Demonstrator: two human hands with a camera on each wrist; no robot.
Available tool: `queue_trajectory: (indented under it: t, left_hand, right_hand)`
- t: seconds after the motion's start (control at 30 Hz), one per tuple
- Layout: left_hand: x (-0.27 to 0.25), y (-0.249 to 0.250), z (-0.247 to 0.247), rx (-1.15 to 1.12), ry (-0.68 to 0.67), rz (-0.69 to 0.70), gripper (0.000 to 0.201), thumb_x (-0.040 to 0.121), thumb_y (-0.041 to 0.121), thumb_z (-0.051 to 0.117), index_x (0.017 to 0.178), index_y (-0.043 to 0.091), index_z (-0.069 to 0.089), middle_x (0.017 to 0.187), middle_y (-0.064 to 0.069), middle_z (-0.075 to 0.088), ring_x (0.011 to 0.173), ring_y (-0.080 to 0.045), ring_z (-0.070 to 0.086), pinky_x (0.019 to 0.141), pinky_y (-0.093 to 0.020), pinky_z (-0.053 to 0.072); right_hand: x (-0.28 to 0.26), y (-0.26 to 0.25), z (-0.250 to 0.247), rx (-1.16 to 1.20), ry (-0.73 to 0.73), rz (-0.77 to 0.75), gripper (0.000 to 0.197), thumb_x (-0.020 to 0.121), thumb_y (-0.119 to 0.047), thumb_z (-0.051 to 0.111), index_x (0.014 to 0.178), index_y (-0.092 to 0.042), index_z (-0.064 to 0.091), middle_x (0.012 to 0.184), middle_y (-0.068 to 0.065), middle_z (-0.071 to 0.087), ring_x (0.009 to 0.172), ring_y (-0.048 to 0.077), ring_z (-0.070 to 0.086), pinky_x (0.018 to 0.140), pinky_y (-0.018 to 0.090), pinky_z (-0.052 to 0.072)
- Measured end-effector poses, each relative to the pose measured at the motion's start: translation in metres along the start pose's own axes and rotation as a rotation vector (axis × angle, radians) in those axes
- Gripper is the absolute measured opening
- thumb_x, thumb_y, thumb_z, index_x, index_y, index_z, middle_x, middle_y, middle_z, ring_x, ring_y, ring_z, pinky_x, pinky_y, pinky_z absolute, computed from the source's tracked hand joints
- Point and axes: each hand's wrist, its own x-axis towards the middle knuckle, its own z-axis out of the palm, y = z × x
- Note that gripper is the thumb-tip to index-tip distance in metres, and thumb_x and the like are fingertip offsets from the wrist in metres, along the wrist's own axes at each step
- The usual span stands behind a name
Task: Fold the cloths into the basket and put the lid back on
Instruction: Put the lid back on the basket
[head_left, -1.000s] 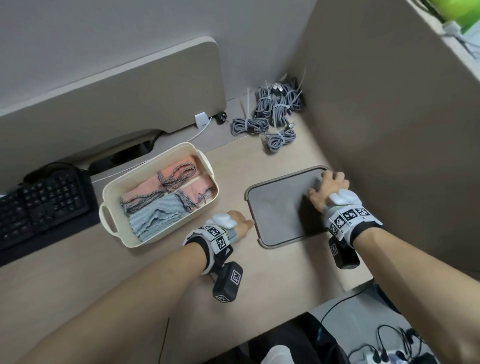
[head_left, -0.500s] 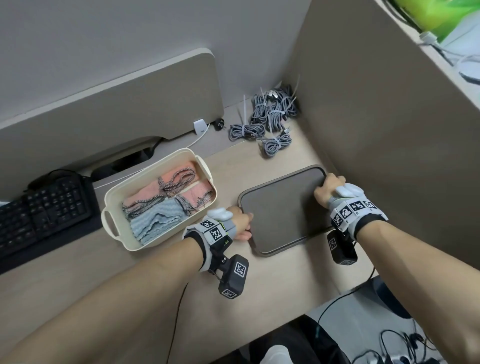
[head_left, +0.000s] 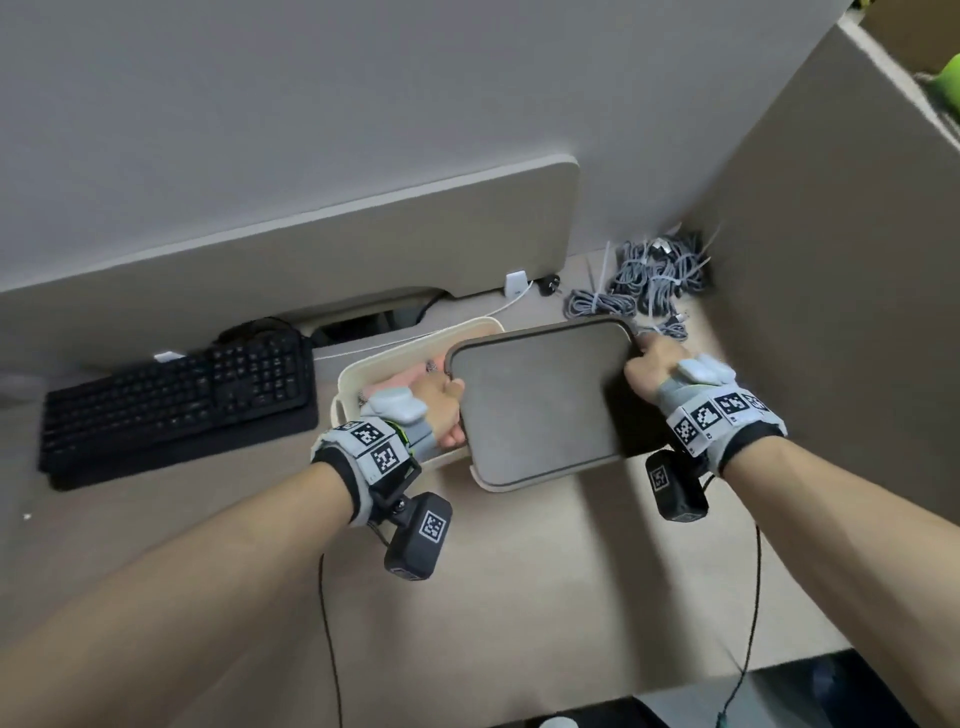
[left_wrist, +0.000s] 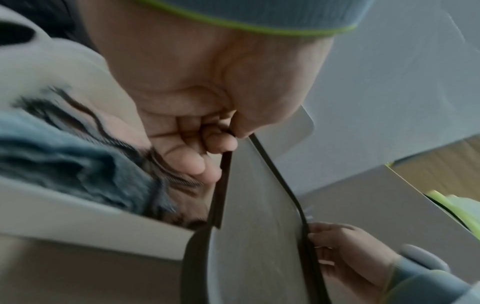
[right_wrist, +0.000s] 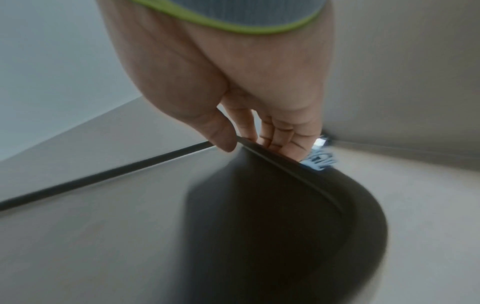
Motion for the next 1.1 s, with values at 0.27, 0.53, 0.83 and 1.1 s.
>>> queue_trajectory:
  t: [0.27, 0.53, 0.83, 1.1]
  left_hand:
    - [0.025, -0.053, -0.094, -0.029, 0.156, -0.108, 0.021, 0.099, 0.019, 0.038, 0.104, 0.003, 0.049, 0.053, -0.014, 0.046, 0.027, -0.016, 0.049, 0.029, -0.017, 0.038]
    - [0.048, -0.075, -0.13, 0.018, 0.125, -0.139, 0.016, 0.092, 0.01, 0.046, 0.078, 0.003, 0.048, 0.061, -0.013, 0.055, 0.049, -0.03, 0.06, 0.046, -0.03, 0.053]
    - [0.074, -0.077, -0.147, 0.214, 0.042, -0.156, 0.04, 0.094, 0.026, 0.044, 0.063, 0.001, 0.052, 0.048, -0.009, 0.058, 0.024, -0.015, 0.048, 0.039, -0.017, 0.038]
    - [0.083, -0.079, -0.157, 0.658, 0.027, 0.015, 0.029, 0.098, 0.024, 0.036, 0.091, 0.01, 0.06, 0.078, -0.003, 0.057, 0.073, -0.019, 0.052, 0.049, -0.02, 0.028]
  right_hand:
    - [-0.02, -0.103, 0.033, -0.162, 0.013, -0.232, 0.037, 0.077, -0.025, 0.048, 0.11, -0.018, 0.064, 0.113, 0.015, 0.068, 0.106, 0.036, 0.065, 0.094, 0.042, 0.053]
    - [-0.015, -0.15, 0.062, -0.317, 0.01, -0.226, 0.045, 0.086, -0.028, 0.048, 0.128, -0.012, 0.049, 0.133, 0.016, 0.047, 0.123, 0.037, 0.054, 0.102, 0.043, 0.043]
    - [-0.011, -0.159, 0.085, -0.346, 0.034, -0.248, 0.041, 0.092, -0.019, 0.054, 0.126, 0.003, 0.049, 0.13, 0.025, 0.051, 0.12, 0.04, 0.052, 0.096, 0.04, 0.043]
    - [-0.015, -0.161, 0.09, -0.448, 0.032, -0.232, 0.04, 0.09, -0.035, 0.052, 0.117, -0.006, 0.055, 0.121, 0.018, 0.05, 0.11, 0.038, 0.056, 0.09, 0.042, 0.048]
